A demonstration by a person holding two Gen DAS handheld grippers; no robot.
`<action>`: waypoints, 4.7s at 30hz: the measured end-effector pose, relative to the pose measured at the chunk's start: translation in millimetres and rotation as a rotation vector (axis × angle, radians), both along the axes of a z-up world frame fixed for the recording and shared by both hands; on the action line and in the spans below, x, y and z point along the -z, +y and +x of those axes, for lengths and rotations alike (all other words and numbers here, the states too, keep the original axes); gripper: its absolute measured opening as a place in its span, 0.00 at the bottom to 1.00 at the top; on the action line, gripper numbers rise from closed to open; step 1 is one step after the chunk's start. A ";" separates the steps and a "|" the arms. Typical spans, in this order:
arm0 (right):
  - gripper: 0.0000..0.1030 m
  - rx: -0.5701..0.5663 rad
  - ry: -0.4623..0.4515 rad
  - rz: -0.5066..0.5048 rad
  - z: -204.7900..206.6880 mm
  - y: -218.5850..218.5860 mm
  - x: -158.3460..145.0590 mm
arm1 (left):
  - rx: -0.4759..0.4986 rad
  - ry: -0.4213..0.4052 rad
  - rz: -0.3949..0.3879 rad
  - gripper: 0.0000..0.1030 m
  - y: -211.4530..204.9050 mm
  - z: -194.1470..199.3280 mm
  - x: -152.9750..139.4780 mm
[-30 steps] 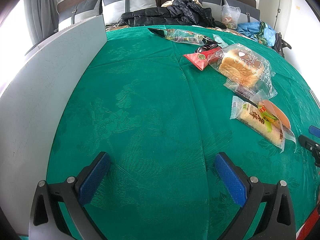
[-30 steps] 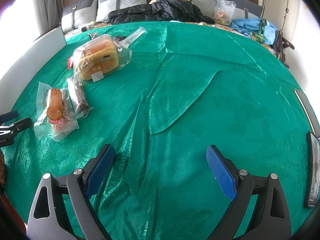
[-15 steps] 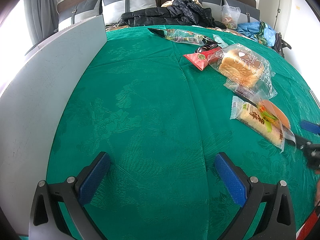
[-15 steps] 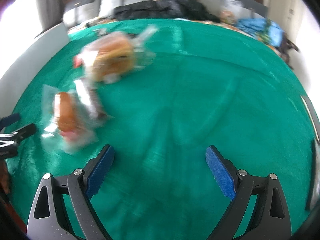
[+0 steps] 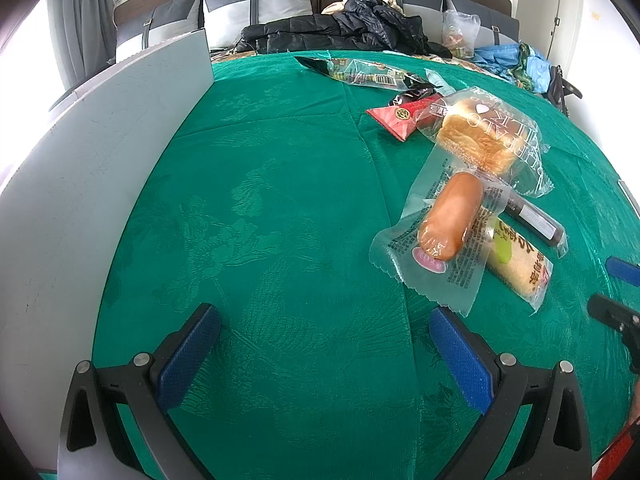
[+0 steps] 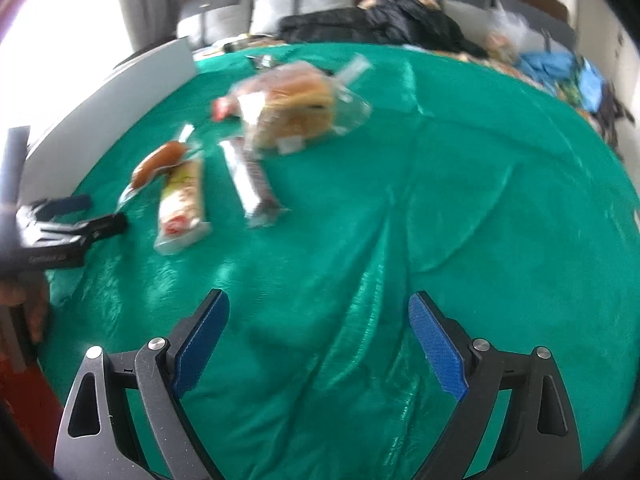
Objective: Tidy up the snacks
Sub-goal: 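Grasp the sausage packet with the left gripper and pull it from the pile, then release the sausage packet on the sheet and hold the left gripper still, then grasp the sausage packet with the left gripper while the right gripper grasps the cream roll packet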
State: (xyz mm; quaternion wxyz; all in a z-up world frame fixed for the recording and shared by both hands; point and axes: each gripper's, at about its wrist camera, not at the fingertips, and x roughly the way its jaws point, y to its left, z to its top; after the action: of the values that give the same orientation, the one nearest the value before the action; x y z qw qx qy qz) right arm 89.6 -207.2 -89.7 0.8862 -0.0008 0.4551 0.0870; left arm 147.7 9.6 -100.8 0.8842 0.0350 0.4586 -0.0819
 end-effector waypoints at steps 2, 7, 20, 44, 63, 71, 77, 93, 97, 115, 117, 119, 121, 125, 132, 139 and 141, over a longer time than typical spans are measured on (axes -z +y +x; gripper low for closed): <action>0.91 0.009 -0.010 -0.018 2.0 1.7 -1.1 | 0.042 0.019 0.003 1.00 -1.9 -3.8 -2.9; 0.92 0.002 -0.009 -0.080 1.6 5.5 0.6 | 0.247 0.092 -0.100 1.00 -3.8 -26.3 -12.9; 0.92 0.005 -0.005 -0.074 10.8 3.5 1.5 | 0.361 0.153 -0.116 0.49 -59.9 53.3 -25.3; 0.92 0.004 -0.007 -0.074 13.4 3.9 2.8 | 0.064 0.029 0.004 1.00 4.5 15.5 1.9; 0.93 0.004 -0.007 -0.075 13.1 4.6 3.3 | 0.062 0.017 0.001 1.00 9.2 15.0 4.6; 0.94 0.001 -0.005 -0.076 13.2 5.5 4.6 | 0.063 0.017 0.001 1.00 9.6 15.3 5.0; 0.94 0.002 -0.006 -0.076 13.3 5.7 4.7 | 0.064 0.016 0.002 1.00 9.2 15.4 5.1; 0.94 0.001 -0.005 -0.076 13.1 5.8 4.1 | 0.064 0.016 0.002 1.00 9.0 15.3 5.6; 0.94 0.001 -0.005 -0.076 13.1 5.8 4.0 | 0.064 0.016 0.002 1.00 9.0 15.3 5.8; 0.94 0.001 -0.004 -0.076 13.0 6.0 4.1 | 0.013 0.043 -0.106 0.32 27.9 -9.0 -13.6; 0.94 0.001 -0.004 -0.076 13.0 6.0 4.0 | 0.006 0.042 -0.115 0.31 30.7 -15.4 -13.6; 0.94 0.001 -0.004 -0.077 13.0 6.0 3.9 | 0.008 0.043 -0.127 0.31 32.1 -20.6 -15.0; 0.94 0.001 -0.004 -0.076 12.8 5.9 3.9 | 0.011 0.039 -0.141 0.31 34.1 -25.6 -18.3; 0.94 -0.001 -0.004 -0.076 12.8 5.9 3.6 | 0.017 0.029 -0.156 0.31 36.4 -32.4 -25.6; 0.92 -0.055 -0.034 0.138 12.9 14.1 -33.4 | 0.002 0.011 -0.195 0.31 46.8 -38.2 -34.3; 0.90 -0.274 0.138 -0.013 75.3 109.6 -35.2 | 0.005 -0.009 -0.220 0.31 50.6 -43.4 -45.1; 0.89 -0.292 0.179 -0.054 87.6 124.5 -24.1 | 0.010 -0.020 -0.227 0.31 51.3 -47.4 -50.9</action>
State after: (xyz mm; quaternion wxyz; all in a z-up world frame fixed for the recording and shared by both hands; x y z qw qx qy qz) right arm 177.1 -82.7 -65.6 0.8198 -0.0827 0.5294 0.2021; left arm 100.3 60.9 -50.0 0.8866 -0.0620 0.4373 -0.1373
